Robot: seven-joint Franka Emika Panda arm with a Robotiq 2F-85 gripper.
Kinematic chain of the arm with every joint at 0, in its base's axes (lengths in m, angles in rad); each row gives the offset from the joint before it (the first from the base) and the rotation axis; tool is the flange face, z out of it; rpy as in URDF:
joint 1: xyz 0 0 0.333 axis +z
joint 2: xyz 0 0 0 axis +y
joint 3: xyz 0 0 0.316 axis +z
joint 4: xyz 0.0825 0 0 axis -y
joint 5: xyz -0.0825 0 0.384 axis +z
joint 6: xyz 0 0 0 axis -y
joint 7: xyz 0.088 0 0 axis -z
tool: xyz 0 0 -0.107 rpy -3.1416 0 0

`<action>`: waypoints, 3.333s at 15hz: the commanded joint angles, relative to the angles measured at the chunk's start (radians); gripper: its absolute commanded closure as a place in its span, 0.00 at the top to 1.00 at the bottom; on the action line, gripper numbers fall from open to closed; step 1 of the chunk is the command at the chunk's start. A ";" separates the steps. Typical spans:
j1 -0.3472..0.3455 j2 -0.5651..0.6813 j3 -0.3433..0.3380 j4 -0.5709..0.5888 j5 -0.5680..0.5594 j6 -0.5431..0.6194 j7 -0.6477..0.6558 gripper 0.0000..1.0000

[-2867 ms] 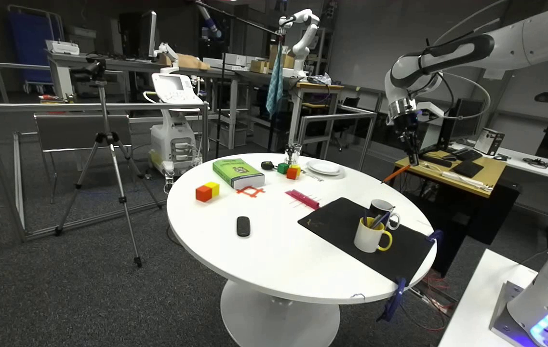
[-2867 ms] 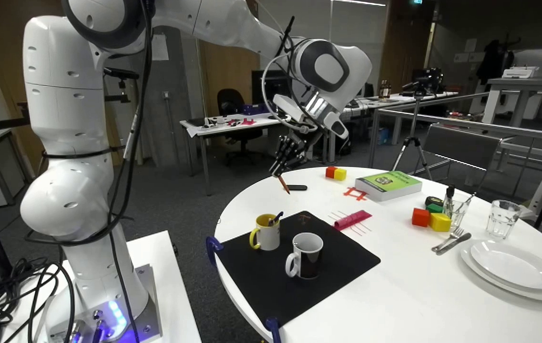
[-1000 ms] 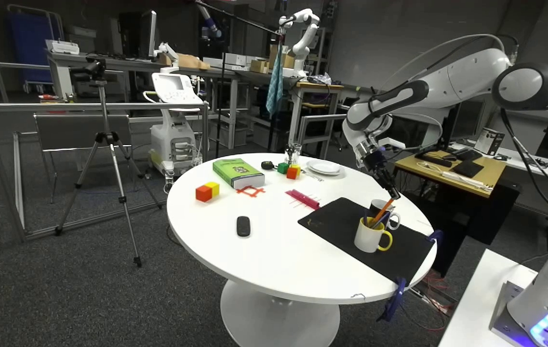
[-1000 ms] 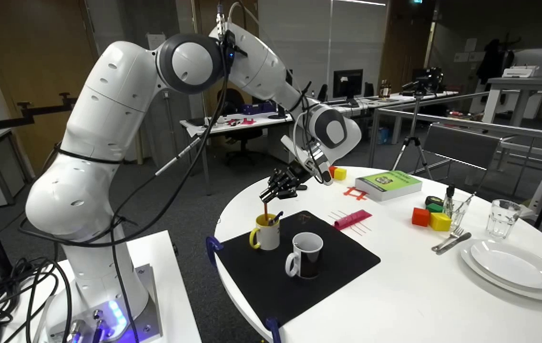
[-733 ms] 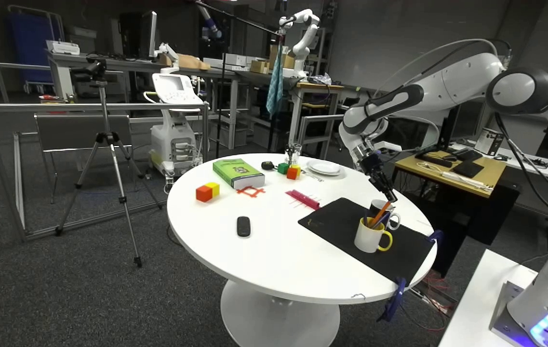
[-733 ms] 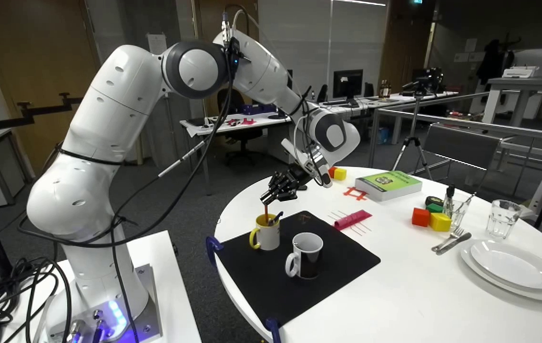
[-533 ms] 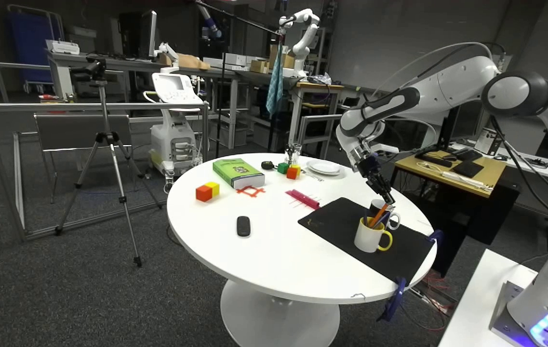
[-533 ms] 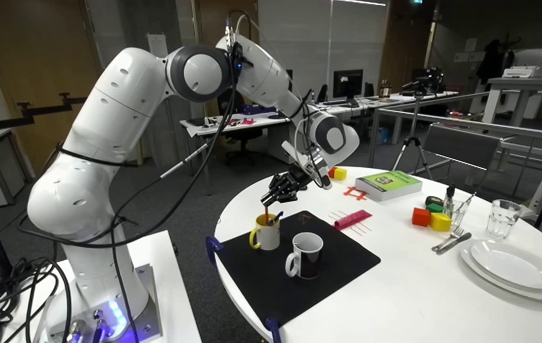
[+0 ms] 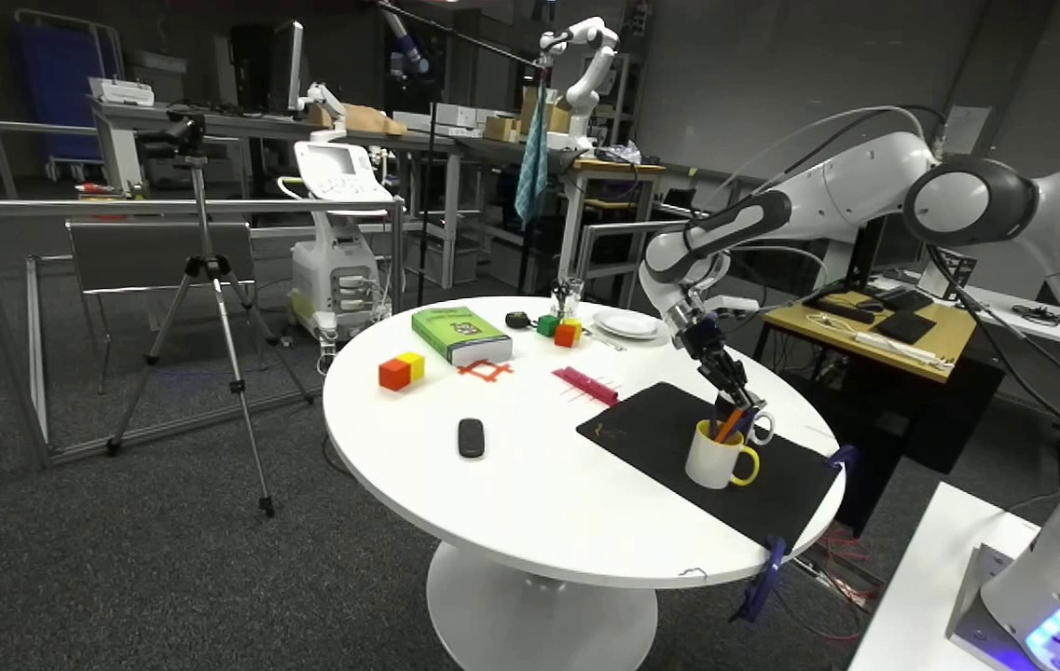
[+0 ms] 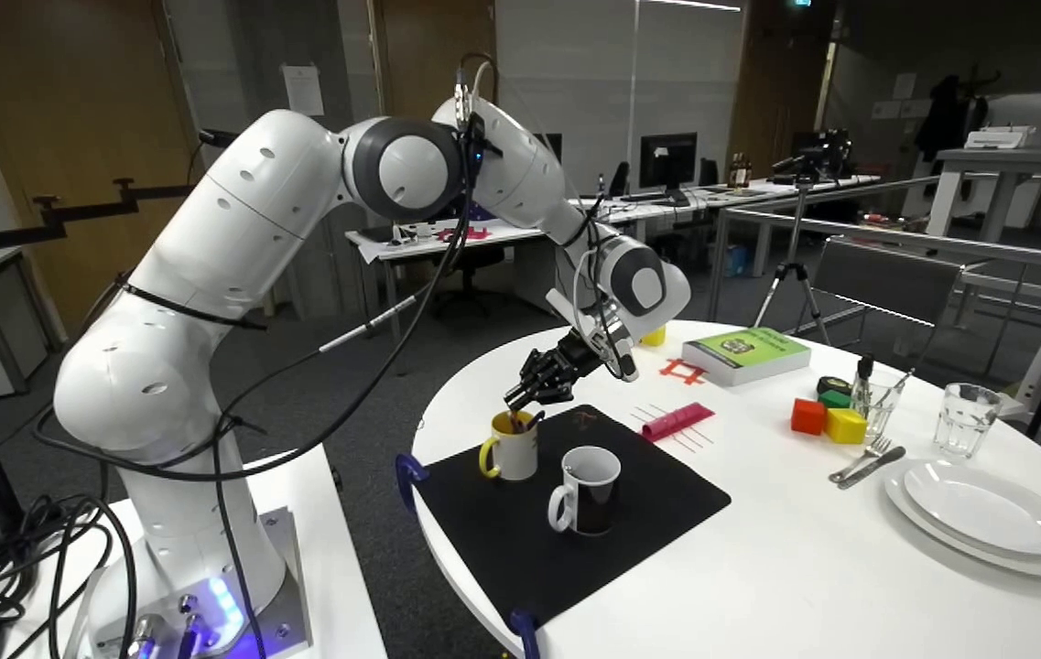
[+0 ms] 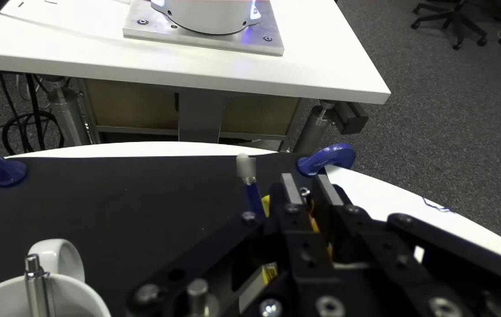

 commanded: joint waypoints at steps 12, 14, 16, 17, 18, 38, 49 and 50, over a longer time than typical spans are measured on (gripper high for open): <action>-0.018 0.040 -0.015 0.119 -0.012 -0.103 0.014 0.99; -0.021 0.002 -0.025 0.106 -0.021 -0.084 0.012 1.00; -0.024 -0.037 -0.037 0.088 -0.032 -0.063 0.014 1.00; -0.027 -0.059 -0.044 0.075 -0.044 -0.053 0.012 1.00; -0.030 -0.079 -0.053 0.066 -0.059 -0.042 0.013 1.00; -0.132 -0.137 -0.086 -0.106 -0.049 0.341 0.003 0.89; -0.122 -0.139 -0.074 -0.176 -0.072 0.352 -0.019 0.01; -0.123 -0.139 -0.075 -0.180 -0.073 0.354 -0.019 0.00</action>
